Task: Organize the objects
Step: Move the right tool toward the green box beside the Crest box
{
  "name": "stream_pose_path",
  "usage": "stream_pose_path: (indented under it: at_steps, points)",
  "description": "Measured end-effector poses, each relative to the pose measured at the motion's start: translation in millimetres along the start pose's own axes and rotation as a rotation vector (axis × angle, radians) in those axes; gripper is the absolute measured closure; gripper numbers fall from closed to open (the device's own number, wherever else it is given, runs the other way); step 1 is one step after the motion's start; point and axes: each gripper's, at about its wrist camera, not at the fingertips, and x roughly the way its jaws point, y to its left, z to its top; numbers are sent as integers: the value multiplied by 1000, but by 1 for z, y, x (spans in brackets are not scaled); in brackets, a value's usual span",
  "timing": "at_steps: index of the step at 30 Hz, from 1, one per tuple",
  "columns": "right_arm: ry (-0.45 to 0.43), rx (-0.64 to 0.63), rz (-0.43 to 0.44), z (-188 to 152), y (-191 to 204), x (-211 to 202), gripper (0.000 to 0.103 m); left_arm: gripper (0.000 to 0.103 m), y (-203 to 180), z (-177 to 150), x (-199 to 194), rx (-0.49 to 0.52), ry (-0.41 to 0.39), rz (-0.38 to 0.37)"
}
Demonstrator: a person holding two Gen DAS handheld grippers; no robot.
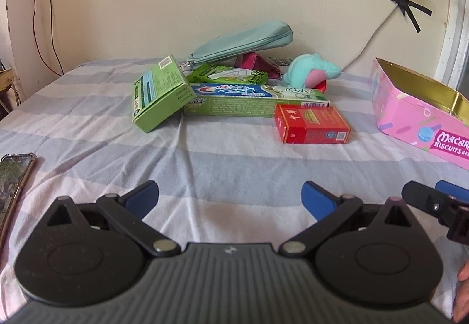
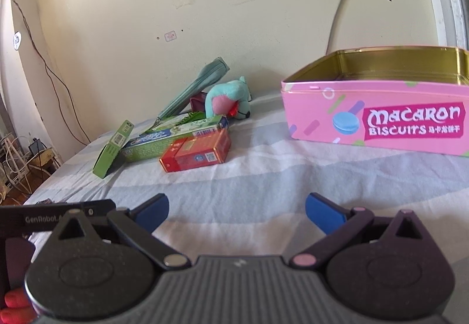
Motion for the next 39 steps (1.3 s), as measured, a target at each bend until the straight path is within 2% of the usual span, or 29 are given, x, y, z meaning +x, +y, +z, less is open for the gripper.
stream_pose_path:
  at_steps: [8,13,22,26,30,39]
  points:
    - [8,-38,-9,0,10,6,0,0,12,2,8,-8,13,4]
    - [-18,-101,-11,14,22,10,1,0,20,17,11,20,-32,8]
    - [-42,-186,34,37,58,31,1,0,41,40,20,-18,-76,14]
    - [-36,-191,64,29,70,43,1,0,48,37,29,-29,-69,36]
    - [-12,-185,64,17,72,52,1,0,53,32,36,-36,-48,27]
    - [-15,-133,47,14,61,56,1,0,48,36,36,-17,-81,19]
